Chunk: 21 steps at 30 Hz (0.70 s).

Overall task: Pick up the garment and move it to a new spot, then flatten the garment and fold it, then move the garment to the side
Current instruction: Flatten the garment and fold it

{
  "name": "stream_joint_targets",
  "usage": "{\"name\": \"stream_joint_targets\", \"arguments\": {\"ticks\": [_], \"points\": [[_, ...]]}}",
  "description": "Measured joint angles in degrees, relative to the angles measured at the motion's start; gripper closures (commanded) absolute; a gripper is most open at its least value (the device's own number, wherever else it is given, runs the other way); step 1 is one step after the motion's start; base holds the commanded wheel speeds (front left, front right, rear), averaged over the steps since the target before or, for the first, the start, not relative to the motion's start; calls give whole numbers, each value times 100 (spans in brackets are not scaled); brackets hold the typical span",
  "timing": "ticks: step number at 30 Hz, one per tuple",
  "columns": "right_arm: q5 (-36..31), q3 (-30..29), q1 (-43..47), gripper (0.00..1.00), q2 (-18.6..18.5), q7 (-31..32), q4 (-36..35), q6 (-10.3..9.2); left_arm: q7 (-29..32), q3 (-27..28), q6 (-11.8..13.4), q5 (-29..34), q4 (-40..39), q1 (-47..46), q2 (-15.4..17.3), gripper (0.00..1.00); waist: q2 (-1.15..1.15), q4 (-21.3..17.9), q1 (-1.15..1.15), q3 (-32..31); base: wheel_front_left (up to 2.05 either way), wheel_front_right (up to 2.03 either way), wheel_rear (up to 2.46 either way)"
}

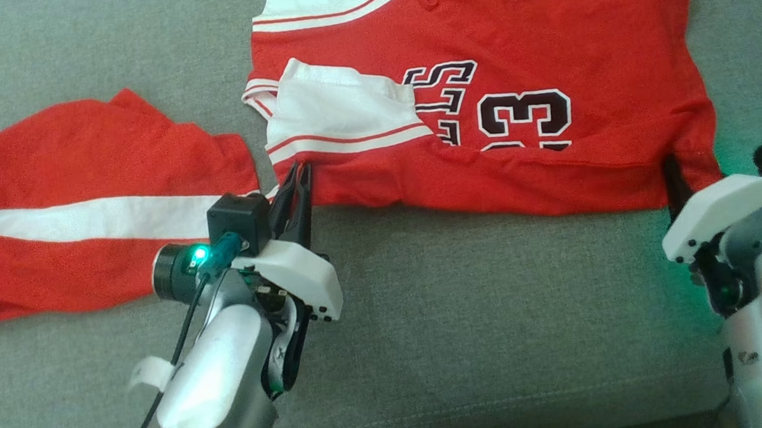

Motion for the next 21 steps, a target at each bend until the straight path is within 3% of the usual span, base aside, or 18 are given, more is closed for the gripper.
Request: {"name": "stream_joint_targets", "arguments": {"ticks": [11,21], "points": [[-163,54,-43,100,-16,394,51,0,218,-123,42,-3,-49,347,185,100,0,-120,0,-378,0,0,0],[235,269,677,100,-677,1651,-861,0,557,-293,41,-161,-207,874,225,100,0,-168,0,-1021,0,0,0]]}}
